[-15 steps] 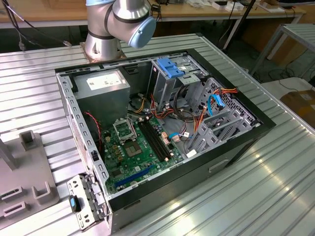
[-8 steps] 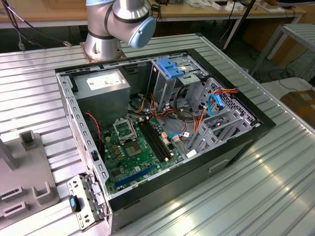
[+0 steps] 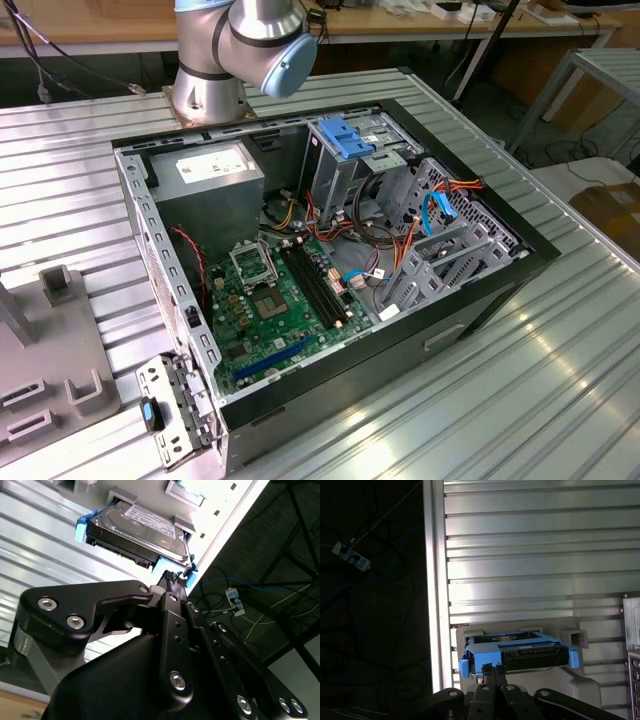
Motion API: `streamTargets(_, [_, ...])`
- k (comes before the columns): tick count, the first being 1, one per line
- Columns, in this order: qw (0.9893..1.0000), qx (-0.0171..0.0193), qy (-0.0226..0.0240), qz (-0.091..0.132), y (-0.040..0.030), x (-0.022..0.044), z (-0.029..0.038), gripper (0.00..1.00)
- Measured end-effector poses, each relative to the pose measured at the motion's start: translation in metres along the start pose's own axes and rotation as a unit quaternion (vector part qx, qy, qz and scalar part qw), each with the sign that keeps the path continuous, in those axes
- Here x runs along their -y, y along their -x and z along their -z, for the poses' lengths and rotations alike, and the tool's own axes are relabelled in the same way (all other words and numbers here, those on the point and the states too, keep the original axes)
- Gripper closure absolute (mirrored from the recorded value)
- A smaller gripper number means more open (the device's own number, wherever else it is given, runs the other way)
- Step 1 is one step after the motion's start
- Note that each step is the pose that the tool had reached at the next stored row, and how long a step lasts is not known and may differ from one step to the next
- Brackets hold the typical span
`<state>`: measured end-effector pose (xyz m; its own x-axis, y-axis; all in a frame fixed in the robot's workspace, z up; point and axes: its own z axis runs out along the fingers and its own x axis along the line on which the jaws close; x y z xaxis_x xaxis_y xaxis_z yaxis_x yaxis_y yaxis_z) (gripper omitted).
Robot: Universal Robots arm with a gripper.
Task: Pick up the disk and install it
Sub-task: 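Pick up the disk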
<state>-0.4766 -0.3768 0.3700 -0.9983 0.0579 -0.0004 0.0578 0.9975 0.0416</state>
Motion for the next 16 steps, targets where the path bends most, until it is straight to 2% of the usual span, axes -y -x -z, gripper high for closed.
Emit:
streamTargets(3, [0.9999,-0.0007,0.0,0.016,0.0,0.0,0.0,0.89])
streamTargets(6, [0.9986,-0.0022,0.0,0.052,0.0,0.0,0.0,0.89])
streamTargets(7, [0.9976,-0.0029,0.0,0.069,0.0,0.0,0.0,0.89])
streamTargets(8, [0.9971,-0.0032,0.0,0.077,0.0,0.0,0.0,0.89])
streamTargets(11, [0.9944,-0.0044,0.0,0.105,0.0,0.0,0.0,0.89])
streamTargets(12, [0.9928,-0.005,0.0,0.119,0.0,0.0,-0.0001,0.89])
streamTargets(13, [0.9917,-0.0053,0.0,0.128,0.0,0.0,-0.0001,0.89])
streamTargets(14, [0.9896,-0.006,0.0,0.144,0.0,0.0,-0.0001,0.89])
streamTargets(15, [0.9865,-0.0068,0.0,0.164,0.0,0.0,-0.0002,0.89])
streamTargets(16, [0.9848,-0.0072,0.0,0.174,0.0,0.0,-0.0002,0.89])
